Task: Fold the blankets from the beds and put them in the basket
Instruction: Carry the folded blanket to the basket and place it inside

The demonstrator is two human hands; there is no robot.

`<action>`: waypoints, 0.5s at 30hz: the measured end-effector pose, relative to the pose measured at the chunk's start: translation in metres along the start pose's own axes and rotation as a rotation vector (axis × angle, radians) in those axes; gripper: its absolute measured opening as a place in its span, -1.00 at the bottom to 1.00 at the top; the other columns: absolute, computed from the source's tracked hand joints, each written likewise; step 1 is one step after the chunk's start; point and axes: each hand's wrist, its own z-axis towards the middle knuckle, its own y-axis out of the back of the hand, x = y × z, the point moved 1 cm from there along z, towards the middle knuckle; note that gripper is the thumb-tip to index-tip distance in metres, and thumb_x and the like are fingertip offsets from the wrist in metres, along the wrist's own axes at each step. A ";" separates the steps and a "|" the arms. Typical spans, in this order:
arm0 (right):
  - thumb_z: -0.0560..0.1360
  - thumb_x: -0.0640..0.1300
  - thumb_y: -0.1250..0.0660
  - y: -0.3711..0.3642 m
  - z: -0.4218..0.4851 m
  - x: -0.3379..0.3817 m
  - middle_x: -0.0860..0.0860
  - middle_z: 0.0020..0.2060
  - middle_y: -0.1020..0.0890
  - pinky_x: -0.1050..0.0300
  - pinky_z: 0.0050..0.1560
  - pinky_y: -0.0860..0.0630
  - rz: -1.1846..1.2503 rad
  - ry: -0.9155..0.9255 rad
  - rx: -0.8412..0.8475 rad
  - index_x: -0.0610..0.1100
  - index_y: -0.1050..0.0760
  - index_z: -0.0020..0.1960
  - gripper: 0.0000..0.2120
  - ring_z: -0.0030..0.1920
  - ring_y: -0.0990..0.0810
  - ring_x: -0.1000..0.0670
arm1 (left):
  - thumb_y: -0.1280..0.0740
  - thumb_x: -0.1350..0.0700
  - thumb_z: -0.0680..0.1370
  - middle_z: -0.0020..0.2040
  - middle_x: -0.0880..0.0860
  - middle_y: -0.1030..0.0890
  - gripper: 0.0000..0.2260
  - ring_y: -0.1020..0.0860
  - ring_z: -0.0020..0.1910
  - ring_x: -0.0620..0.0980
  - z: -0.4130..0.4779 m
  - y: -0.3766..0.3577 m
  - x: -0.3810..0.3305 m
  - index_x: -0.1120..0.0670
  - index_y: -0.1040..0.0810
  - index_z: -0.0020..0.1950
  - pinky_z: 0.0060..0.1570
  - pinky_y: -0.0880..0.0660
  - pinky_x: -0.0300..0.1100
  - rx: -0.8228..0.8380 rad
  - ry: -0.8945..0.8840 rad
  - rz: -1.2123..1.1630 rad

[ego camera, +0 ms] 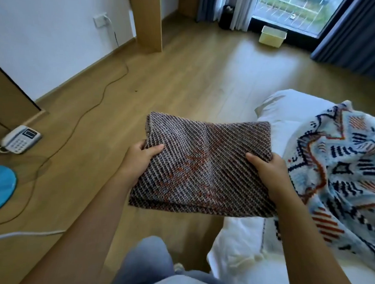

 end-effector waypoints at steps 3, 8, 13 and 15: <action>0.41 -0.03 -0.42 -0.003 0.059 0.014 0.00 -0.07 -0.63 0.23 -0.17 -0.48 0.007 -0.002 -0.038 -0.15 -0.52 0.15 -0.64 -0.13 -0.60 0.05 | -0.40 0.08 0.46 -0.10 0.01 -0.67 -0.80 -0.67 -0.18 0.01 0.065 -0.026 -0.026 0.06 -0.55 0.06 -0.20 -0.57 -0.14 0.036 -0.005 0.002; 0.40 -0.03 -0.43 -0.017 0.162 0.044 -0.03 -0.02 -0.62 0.12 -0.05 -0.50 0.022 -0.048 -0.122 -0.14 -0.50 0.12 -0.65 -0.08 -0.59 -0.02 | -0.39 0.11 0.47 -0.05 0.06 -0.67 -0.83 -0.66 -0.11 0.08 0.182 -0.063 -0.076 0.08 -0.56 0.05 -0.07 -0.58 -0.04 0.124 -0.011 0.023; 0.41 -0.01 -0.41 -0.028 0.265 0.079 -0.06 0.03 -0.61 0.03 0.03 -0.52 0.036 -0.111 -0.189 -0.14 -0.46 0.14 -0.63 0.00 -0.59 -0.08 | -0.39 0.07 0.47 -0.07 0.01 -0.66 -0.81 -0.66 -0.13 0.04 0.299 -0.105 -0.134 0.04 -0.53 0.05 -0.10 -0.58 -0.06 0.205 0.009 0.086; 0.41 -0.01 -0.41 -0.029 0.307 0.090 -0.07 0.06 -0.60 0.02 0.06 -0.51 0.035 -0.119 -0.220 -0.16 -0.46 0.17 -0.60 0.02 -0.58 -0.09 | -0.39 0.07 0.47 -0.05 0.03 -0.66 -0.79 -0.66 -0.11 0.06 0.344 -0.124 -0.154 0.05 -0.52 0.08 -0.08 -0.58 -0.04 0.226 0.014 0.104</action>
